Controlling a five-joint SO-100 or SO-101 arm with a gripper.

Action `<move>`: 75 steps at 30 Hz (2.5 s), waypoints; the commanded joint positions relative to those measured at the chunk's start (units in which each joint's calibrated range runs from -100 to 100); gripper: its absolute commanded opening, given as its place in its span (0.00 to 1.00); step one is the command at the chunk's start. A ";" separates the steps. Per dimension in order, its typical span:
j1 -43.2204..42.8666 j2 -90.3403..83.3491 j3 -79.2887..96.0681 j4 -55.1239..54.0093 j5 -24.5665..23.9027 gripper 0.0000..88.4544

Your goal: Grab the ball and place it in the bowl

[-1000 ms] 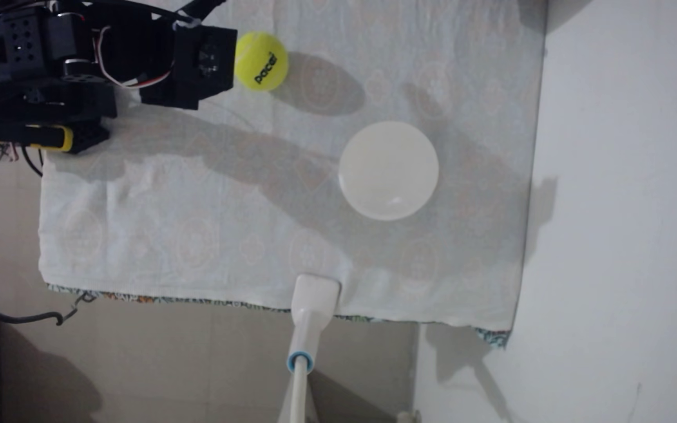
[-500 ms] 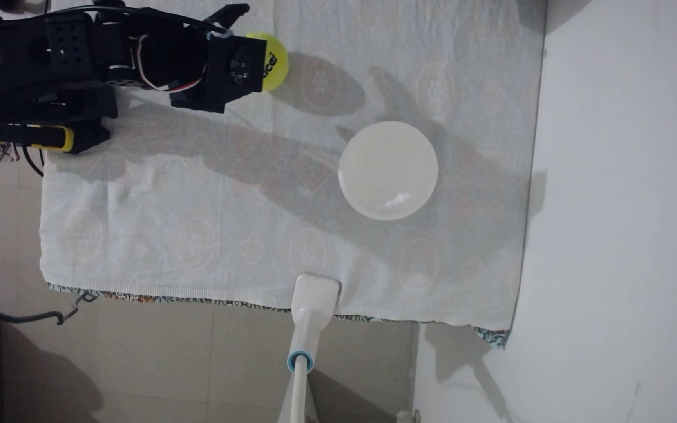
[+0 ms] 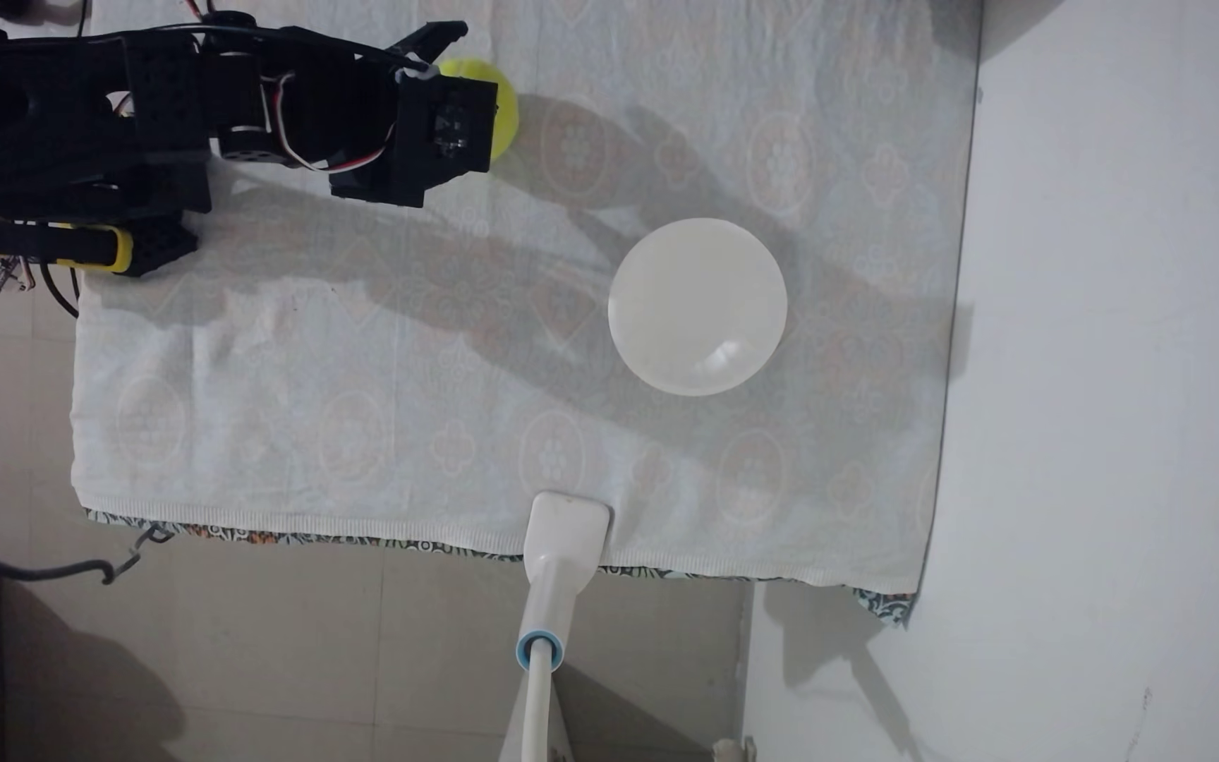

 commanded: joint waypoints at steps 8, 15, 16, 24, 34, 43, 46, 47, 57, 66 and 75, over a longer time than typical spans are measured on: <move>0.59 4.54 0.19 -4.93 -0.34 0.46; 0.59 5.34 0.65 -5.91 -0.15 0.44; 0.59 5.42 0.65 -6.08 -0.10 0.42; -0.18 5.74 0.83 -6.08 1.12 0.32; -0.51 4.62 0.92 -4.27 1.66 0.25; -0.29 0.11 0.29 0.08 2.30 0.24; -0.18 -3.27 -0.17 2.63 2.54 0.24; -0.07 -4.40 -0.62 3.45 2.64 0.24; 5.43 -14.62 -5.53 9.78 5.47 0.26; 15.46 -20.09 -12.07 15.03 9.82 0.25; 22.50 -22.26 -19.98 19.47 12.26 0.25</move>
